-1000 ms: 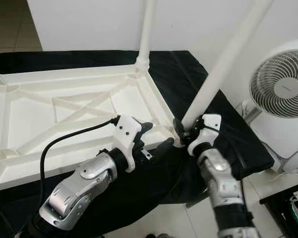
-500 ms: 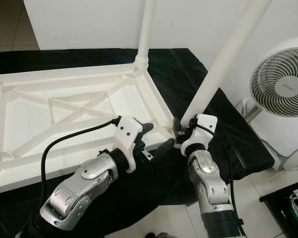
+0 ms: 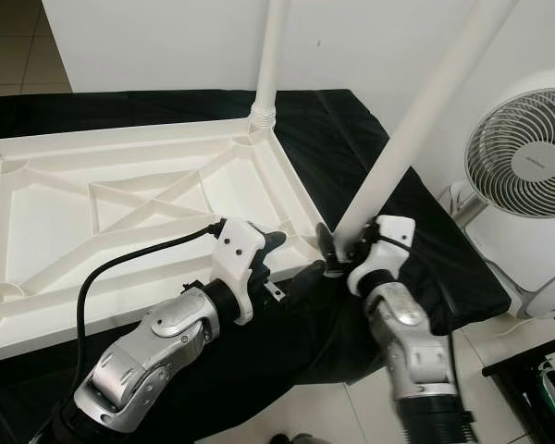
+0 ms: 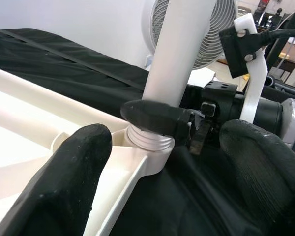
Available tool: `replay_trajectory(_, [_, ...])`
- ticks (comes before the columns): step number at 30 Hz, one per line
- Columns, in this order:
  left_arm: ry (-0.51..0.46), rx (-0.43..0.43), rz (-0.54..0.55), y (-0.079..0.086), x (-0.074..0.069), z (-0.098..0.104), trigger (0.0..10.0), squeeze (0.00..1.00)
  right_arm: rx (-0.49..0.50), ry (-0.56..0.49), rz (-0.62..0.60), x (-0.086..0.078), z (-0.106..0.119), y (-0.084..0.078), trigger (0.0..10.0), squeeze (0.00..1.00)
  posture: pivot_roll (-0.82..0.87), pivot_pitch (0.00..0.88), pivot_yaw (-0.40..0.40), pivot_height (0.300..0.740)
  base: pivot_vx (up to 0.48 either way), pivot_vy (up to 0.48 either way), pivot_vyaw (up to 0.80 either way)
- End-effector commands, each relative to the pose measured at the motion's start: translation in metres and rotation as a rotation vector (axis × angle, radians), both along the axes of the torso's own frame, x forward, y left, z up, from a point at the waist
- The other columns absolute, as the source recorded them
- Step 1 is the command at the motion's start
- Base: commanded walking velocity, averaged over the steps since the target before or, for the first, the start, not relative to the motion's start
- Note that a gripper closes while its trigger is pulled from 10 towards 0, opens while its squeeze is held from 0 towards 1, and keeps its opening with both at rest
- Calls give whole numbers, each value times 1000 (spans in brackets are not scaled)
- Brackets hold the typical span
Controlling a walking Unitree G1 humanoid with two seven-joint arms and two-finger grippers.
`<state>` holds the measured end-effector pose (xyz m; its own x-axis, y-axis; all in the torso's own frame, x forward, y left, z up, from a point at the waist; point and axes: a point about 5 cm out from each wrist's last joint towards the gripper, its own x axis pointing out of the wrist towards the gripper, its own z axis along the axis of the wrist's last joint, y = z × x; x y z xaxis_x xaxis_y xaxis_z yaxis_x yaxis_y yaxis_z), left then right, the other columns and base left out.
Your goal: Building children table
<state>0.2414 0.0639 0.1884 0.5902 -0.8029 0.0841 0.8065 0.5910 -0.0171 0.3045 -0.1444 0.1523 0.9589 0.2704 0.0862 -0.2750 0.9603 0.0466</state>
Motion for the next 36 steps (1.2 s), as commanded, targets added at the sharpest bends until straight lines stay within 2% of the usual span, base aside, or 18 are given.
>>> replay_trajectory(1, [-6, 7, -156, -7, -9, 0, 10000, 0, -23, -4, 81, 1, -2, -10, 10000, 0, 88, 141, -130, 740, 0, 0, 0])
replay_trajectory(2, [-7, 9, -157, -7, -9, 0, 10000, 0, -59, -3, 130, 3, -3, -16, 10000, 0, 88, 141, -130, 740, 0, 0, 0])
replay_trajectory(3, [-7, 9, -157, -7, -9, 0, 10000, 0, -59, -3, 130, 3, -3, -16, 10000, 0, 88, 141, -130, 740, 0, 0, 0])
replay_trajectory(5, [-7, 11, -158, -6, -9, 0, 10000, 0, -119, -7, 242, 8, -4, -25, 10000, 0, 86, 137, -118, 740, 0, 0, 0])
replay_trajectory(7, [-7, 11, -158, -6, -9, 0, 10000, 0, -119, -7, 242, 8, -4, -25, 10000, 0, 86, 137, -118, 740, 0, 0, 0])
replay_trajectory(8, [-8, 13, -158, -6, -8, 1, 10000, 0, -157, -5, 329, 16, -3, -29, 10000, 0, 88, 136, -116, 740, 0, 0, 0])
replay_trajectory(11, [-9, 13, -157, -5, -8, 1, 10000, 0, -166, -5, 352, 19, -3, -30, 10000, 0, 88, 136, -116, 740, 0, 0, 0])
replay_trajectory(17, [-10, 18, -151, -4, -8, 2, 10000, 0, -210, -16, 417, 32, -1, -20, 10000, 0, 104, 138, -113, 740, 0, 0, 0])
replay_trajectory(18, [-11, 19, -147, -3, -8, 2, 10000, 0, -216, -15, 436, 37, -1, -14, 10000, 0, 119, 137, -113, 740, 0, 0, 0])
replay_trajectory(24, [-12, 21, -141, -2, -9, 2, 10000, 0, -200, -17, 477, 44, -3, -3, 10000, 0, 133, 138, -114, 740, 0, 0, 0])
replay_trajectory(25, [-12, 22, -140, -1, -9, 2, 10000, 0, -194, -20, 492, 46, -4, 0, 9490, 0, 136, 139, -114, 740, 0, 0, 0])
replay_trajectory(26, [-12, 22, -140, -1, -9, 2, 10000, 0, -194, -20, 492, 46, -4, 0, 9490, 0, 136, 139, -114, 740, 0, 0, 0])
replay_trajectory(27, [-12, 23, -138, -1, -10, 3, 10000, 0, -190, -18, 504, 46, -5, 2, 5451, 0, 138, 139, -113, 740, 0, 0, 0])
replay_trajectory(28, [-12, 23, -138, -1, -10, 3, 10000, 0, -190, -18, 504, 46, -5, 2, 5451, 0, 138, 139, -113, 740, 0, 0, 0])
replay_trajectory(29, [-12, 24, -136, -1, -10, 3, 10000, 0, -180, -20, 527, 46, -7, 5, 0, 0, 139, 141, -115, 740, 0, 0, 0])
replay_trajectory(36, [-10, 24, -136, -1, -10, 2, 10000, 0, -137, -46, 582, 41, -7, 7, 0, 0, 129, 141, -115, 740, 0, 0, 0])
